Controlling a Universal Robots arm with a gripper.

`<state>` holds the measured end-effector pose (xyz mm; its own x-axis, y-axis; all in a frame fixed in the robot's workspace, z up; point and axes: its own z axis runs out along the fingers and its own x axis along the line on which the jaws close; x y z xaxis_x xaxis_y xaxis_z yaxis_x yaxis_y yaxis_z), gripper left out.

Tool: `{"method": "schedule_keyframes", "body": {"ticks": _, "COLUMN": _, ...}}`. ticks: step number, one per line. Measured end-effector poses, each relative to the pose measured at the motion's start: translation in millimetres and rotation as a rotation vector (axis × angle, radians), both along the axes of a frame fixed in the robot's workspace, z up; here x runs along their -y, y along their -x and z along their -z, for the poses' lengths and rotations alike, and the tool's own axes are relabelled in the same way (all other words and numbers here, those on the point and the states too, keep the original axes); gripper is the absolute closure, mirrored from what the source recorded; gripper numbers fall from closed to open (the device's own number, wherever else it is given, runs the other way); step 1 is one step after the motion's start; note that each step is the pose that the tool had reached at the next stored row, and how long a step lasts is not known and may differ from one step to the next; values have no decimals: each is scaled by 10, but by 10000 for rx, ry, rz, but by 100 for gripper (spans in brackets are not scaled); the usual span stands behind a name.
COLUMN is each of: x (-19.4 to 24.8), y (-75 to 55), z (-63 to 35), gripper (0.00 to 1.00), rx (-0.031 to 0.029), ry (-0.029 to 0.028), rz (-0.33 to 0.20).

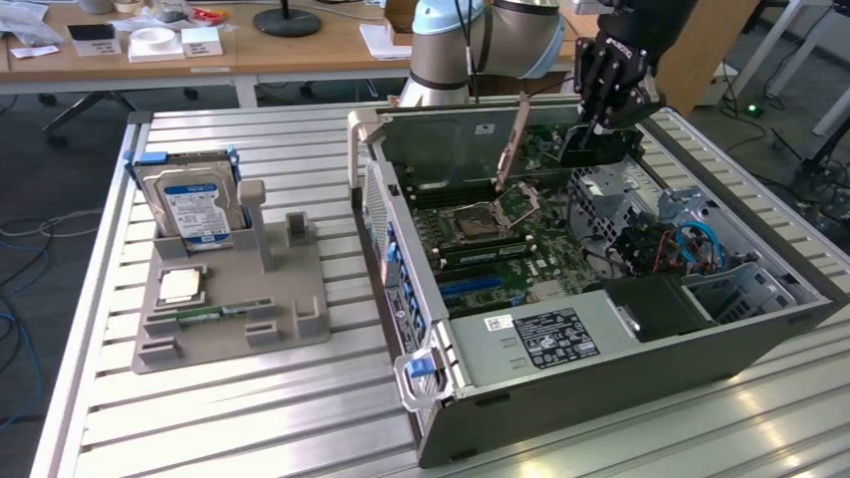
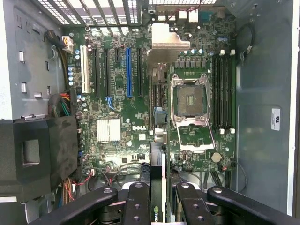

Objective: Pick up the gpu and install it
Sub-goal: 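Insert the gpu into the slot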

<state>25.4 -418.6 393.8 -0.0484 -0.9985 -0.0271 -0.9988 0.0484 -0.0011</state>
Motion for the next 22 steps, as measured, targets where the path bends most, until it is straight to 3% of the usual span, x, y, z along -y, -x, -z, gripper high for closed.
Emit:
{"method": "schedule_keyframes", "body": {"ticks": 9, "x": 12, "y": 0, "z": 0, "gripper": 74, "rx": 0, "ry": -1, "rz": 0}}
{"method": "schedule_keyframes", "body": {"ticks": 16, "x": 66, "y": 2, "z": 0, "gripper": 74, "rx": 0, "ry": -2, "rz": 2}}
{"method": "schedule_keyframes", "body": {"ticks": 22, "x": 72, "y": 14, "z": 1, "gripper": 74, "rx": 17, "ry": -15, "rz": 0}}
